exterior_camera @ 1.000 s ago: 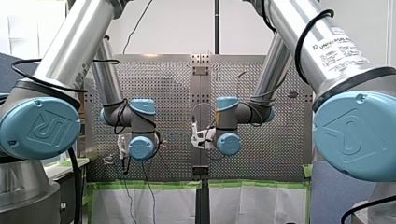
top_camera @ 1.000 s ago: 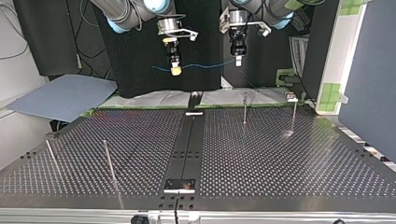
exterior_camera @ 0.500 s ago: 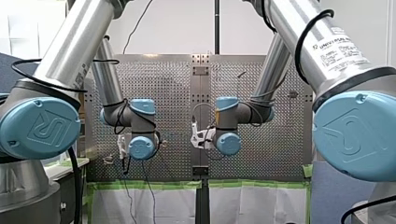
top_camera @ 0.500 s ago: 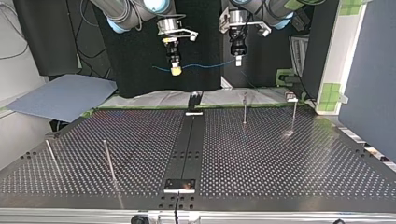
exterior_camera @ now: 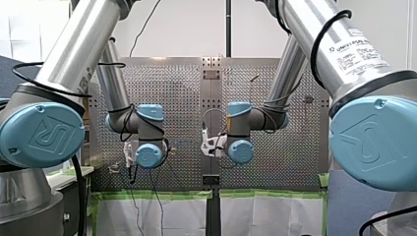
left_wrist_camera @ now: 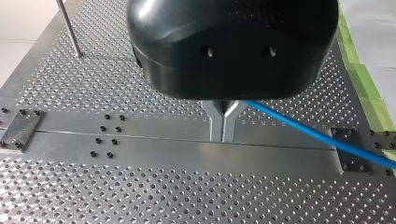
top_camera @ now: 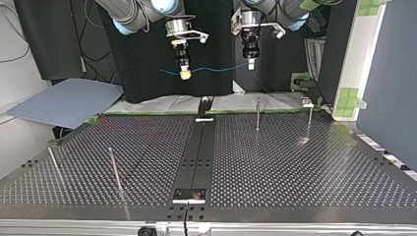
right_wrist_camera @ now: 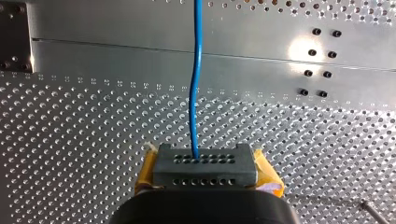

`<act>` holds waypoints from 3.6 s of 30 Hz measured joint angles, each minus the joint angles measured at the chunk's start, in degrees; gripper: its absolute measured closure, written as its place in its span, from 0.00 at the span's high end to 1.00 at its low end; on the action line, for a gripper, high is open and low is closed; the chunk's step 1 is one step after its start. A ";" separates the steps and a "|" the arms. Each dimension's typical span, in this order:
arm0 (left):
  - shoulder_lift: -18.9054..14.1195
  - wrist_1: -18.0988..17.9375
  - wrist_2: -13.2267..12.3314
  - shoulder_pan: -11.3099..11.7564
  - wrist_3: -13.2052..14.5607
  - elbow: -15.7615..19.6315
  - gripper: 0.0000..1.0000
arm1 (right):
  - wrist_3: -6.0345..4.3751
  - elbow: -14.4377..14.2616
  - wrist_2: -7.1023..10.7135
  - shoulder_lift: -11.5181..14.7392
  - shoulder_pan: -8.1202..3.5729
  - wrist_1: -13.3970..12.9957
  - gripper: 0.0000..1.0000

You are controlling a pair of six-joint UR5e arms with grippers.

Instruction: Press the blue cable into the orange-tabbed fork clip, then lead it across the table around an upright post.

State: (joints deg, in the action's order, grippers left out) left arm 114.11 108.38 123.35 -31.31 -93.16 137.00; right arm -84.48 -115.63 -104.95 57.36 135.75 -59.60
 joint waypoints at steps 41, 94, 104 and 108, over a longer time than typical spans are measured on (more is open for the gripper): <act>-0.02 0.00 0.00 -0.01 0.00 0.00 0.00 | 0.00 0.00 0.00 0.00 0.00 0.00 0.00; 7.16 -0.67 -2.35 1.08 2.69 1.56 0.00 | 0.07 0.84 -0.53 -6.91 1.42 0.09 0.00; 3.34 -4.85 -3.52 1.05 -1.50 2.07 0.00 | -3.34 2.22 -4.28 -3.17 1.40 -1.81 0.00; 2.51 -6.69 -3.68 1.41 -3.34 2.34 0.00 | -4.75 2.27 -4.35 -3.08 1.55 -3.50 0.00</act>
State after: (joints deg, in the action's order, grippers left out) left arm 116.62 101.69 119.67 -29.90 -96.50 139.34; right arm -89.23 -113.36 -109.29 54.28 137.30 -63.10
